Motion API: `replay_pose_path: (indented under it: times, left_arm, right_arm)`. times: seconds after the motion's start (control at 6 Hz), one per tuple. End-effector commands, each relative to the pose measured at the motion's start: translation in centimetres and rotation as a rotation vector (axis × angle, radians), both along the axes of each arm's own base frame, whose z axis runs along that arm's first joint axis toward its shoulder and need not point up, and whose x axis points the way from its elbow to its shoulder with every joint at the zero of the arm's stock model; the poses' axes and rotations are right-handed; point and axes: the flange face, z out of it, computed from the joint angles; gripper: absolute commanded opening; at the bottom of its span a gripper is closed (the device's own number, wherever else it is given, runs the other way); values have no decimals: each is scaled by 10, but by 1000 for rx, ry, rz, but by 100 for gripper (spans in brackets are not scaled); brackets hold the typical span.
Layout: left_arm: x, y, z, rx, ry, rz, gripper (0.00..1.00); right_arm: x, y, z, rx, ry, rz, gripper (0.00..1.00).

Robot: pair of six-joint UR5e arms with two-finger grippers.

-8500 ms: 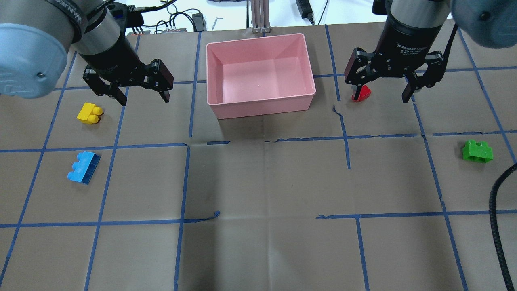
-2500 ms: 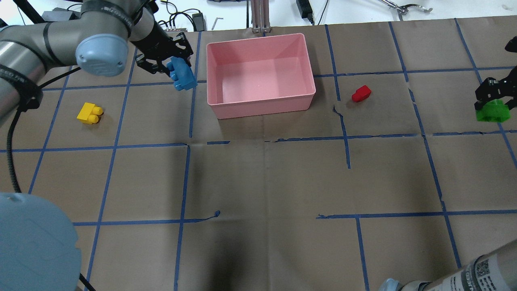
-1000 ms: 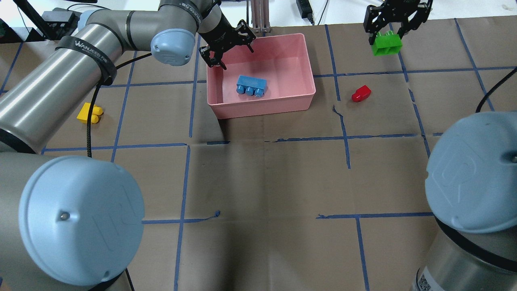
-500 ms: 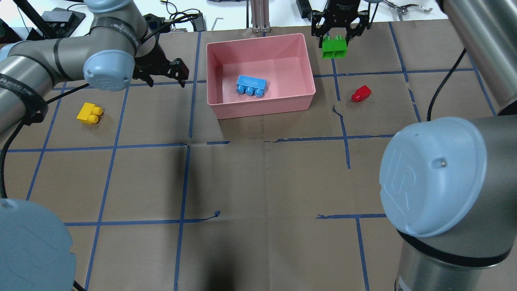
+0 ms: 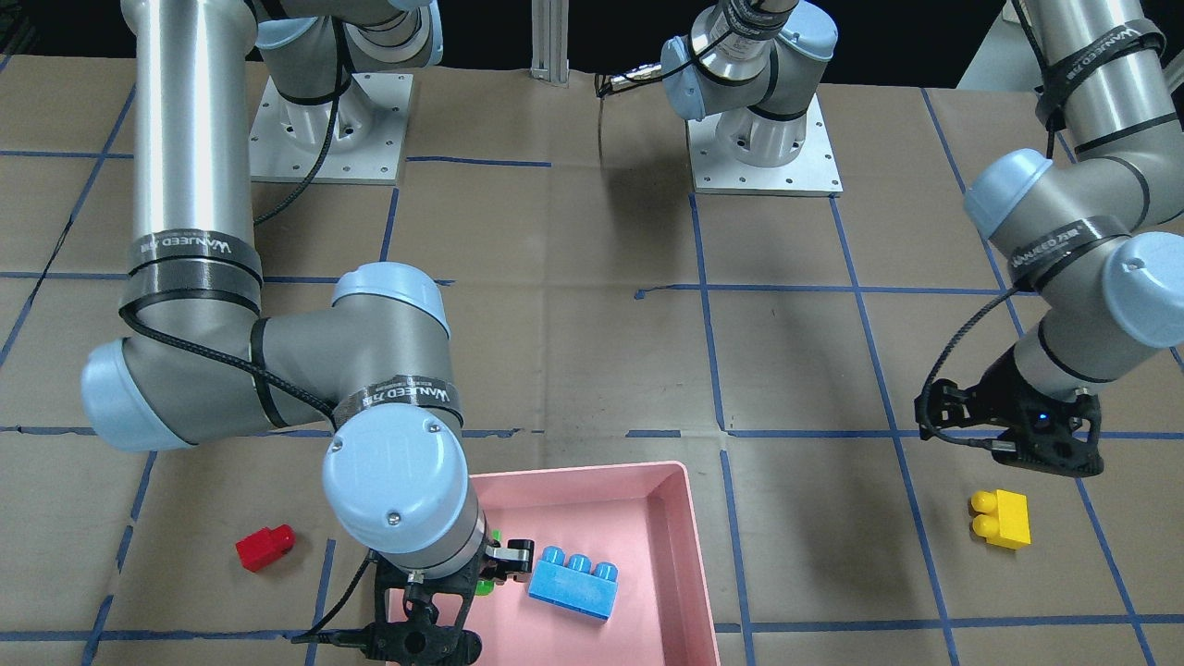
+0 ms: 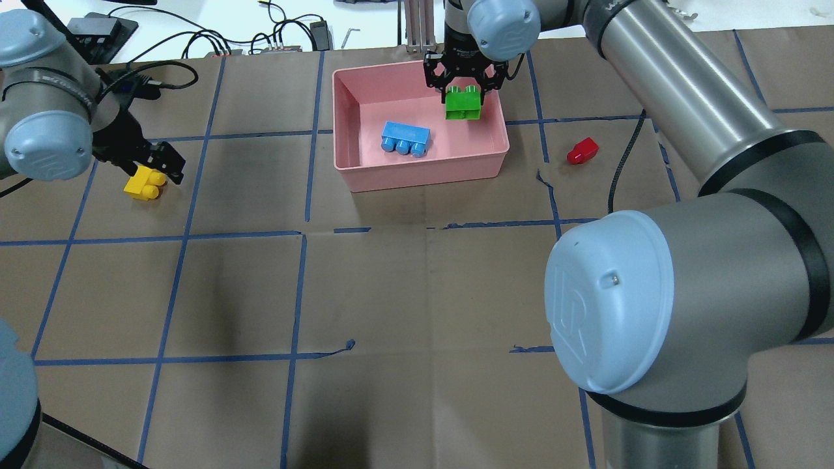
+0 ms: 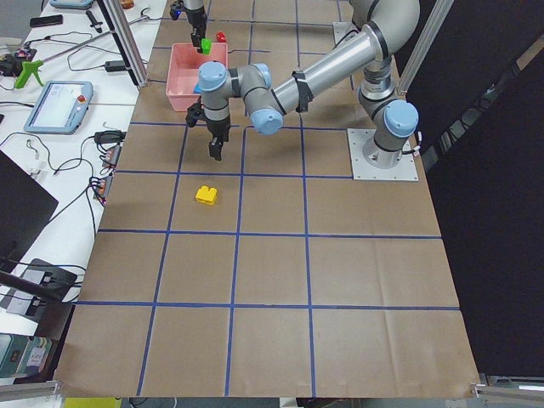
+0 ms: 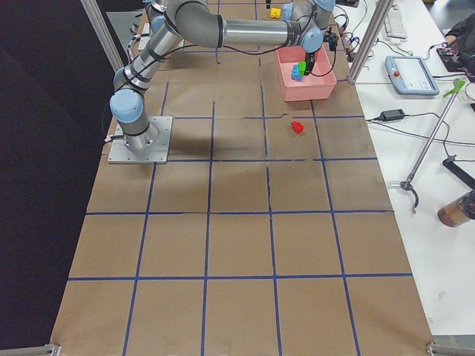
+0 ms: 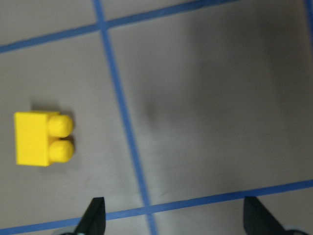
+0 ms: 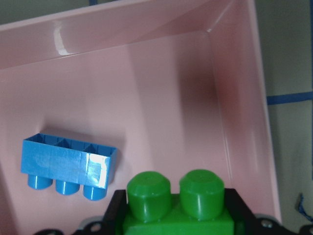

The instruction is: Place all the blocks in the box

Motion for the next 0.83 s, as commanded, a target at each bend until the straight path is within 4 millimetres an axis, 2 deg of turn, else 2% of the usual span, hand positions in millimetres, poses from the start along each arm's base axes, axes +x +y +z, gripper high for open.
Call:
replay_pose_path:
  times: [0.0, 0.17, 0.33, 0.67]
  left_arm:
    - [79, -13, -63, -72, -53, -143, 93]
    - [102, -14, -84, -98, -59, -164, 94]
    - [100, -16, -82, -126, -24, -164, 98]
    - [98, -20, -89, -143, 26, -167, 98]
  right_arm:
    - [8, -3, -15, -11, -3, 5, 99]
    - [6, -3, -8, -17, -6, 2, 100]
    - [4, -1, 5, -32, -9, 2, 100]
    - [-22, -2, 37, -56, -7, -4, 100]
